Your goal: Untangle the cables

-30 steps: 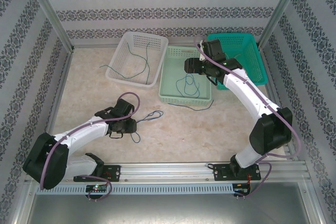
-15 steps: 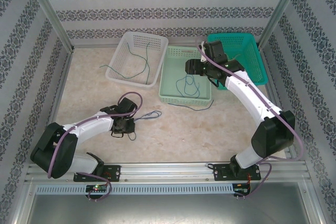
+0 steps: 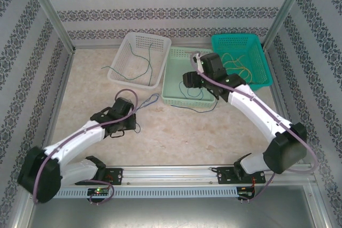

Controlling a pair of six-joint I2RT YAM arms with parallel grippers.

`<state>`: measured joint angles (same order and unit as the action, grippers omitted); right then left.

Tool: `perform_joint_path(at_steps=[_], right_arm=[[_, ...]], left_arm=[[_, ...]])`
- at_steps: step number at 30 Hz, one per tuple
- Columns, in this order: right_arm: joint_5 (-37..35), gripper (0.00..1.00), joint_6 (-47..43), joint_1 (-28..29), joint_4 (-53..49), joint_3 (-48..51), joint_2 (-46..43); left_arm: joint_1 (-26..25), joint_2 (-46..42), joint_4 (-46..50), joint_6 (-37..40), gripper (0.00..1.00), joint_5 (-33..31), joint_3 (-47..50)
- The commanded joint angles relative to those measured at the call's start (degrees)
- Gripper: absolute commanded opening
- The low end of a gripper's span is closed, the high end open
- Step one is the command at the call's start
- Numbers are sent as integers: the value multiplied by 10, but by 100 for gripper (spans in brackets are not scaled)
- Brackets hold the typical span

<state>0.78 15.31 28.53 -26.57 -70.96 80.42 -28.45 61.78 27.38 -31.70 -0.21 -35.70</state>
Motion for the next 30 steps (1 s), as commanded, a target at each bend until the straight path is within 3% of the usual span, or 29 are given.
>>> perform_joint_path(at_steps=[1,5,11,16,30], right_arm=[[45,66,31,-3,69,51,-39],[118,62,105,23,141,106,-71],[135,62,153,110,182,112,-48],[169,62,224,131,301,146,-19],[200,60,286,173,435,138,93]], left_arm=[[-6,-53,-3,34,0,-47,-24],[-6,-72,-26,56,0,-81,-44],[-6,-42,-85,41,0,-65,-74],[-7,-9,-114,24,0,-61,-102],[-16,6,-177,18,0,-8,-116]])
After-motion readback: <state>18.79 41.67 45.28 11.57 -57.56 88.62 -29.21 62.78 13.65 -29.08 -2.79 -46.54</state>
